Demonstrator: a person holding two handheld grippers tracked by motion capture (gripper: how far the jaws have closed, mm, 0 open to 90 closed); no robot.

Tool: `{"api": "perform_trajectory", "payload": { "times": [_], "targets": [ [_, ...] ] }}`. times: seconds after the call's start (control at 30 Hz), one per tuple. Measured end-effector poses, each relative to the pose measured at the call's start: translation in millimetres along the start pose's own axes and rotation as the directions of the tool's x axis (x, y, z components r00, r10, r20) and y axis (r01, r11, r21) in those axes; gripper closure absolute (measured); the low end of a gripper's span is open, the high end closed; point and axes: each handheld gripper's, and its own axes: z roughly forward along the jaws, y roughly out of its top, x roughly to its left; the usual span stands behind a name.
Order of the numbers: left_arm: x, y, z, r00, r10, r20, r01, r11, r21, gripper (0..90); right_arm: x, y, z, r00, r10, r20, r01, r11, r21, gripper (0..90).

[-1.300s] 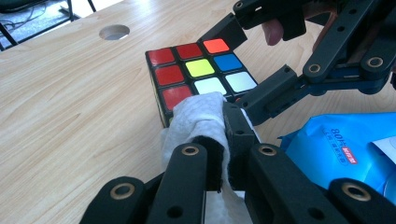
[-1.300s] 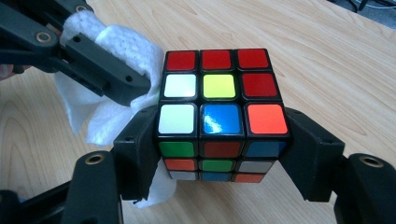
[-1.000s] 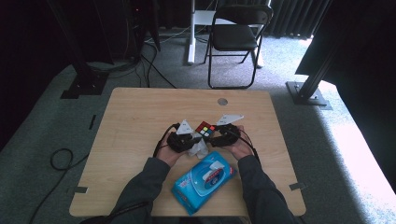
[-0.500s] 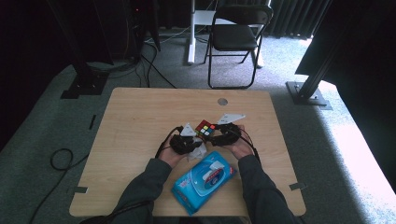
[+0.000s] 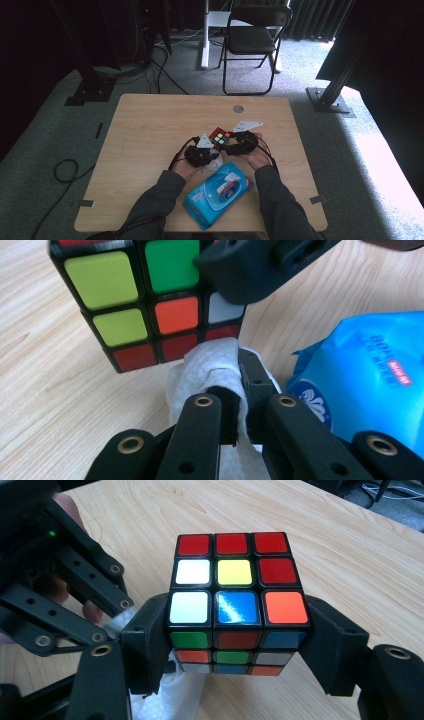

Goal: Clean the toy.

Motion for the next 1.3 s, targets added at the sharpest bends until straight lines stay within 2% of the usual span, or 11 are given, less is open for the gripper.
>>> {"api": "perform_trajectory", "payload": {
  "times": [0.23,0.57,1.0,1.17,1.3],
  "targets": [
    [2.1,3.5,-7.4,0.9999,0.004,-0.013,-0.005,0.9998,-0.021,87.4,-0.8,-4.5,1.4,1.0000,0.002,-0.001,-0.002,1.000,0.010,34.4],
    [17.5,-6.2,-19.2,0.9972,-0.049,-0.056,0.047,0.9981,-0.039,87.4,-2.2,-6.4,-1.5,1.0000,-0.001,-0.003,0.001,1.000,0.012,34.4],
    [29.2,-11.6,-30.4,0.9927,-0.085,-0.086,0.080,0.9950,-0.060,87.2,-3.5,-9.3,-2.1,0.9999,-0.009,0.004,0.009,1.000,0.024,34.3],
    [31.7,-13.3,-33.4,0.9912,-0.096,-0.091,0.090,0.9935,-0.070,87.2,-6.3,-12.9,-0.1,0.9996,-0.020,0.020,0.019,0.998,0.053,34.3],
    [32.0,-13.3,-34.0,0.9909,-0.098,-0.093,0.091,0.9933,-0.071,87.2,-8.3,-16.6,1.8,0.9998,-0.008,0.019,0.007,0.998,0.059,34.3]
  ]
}}
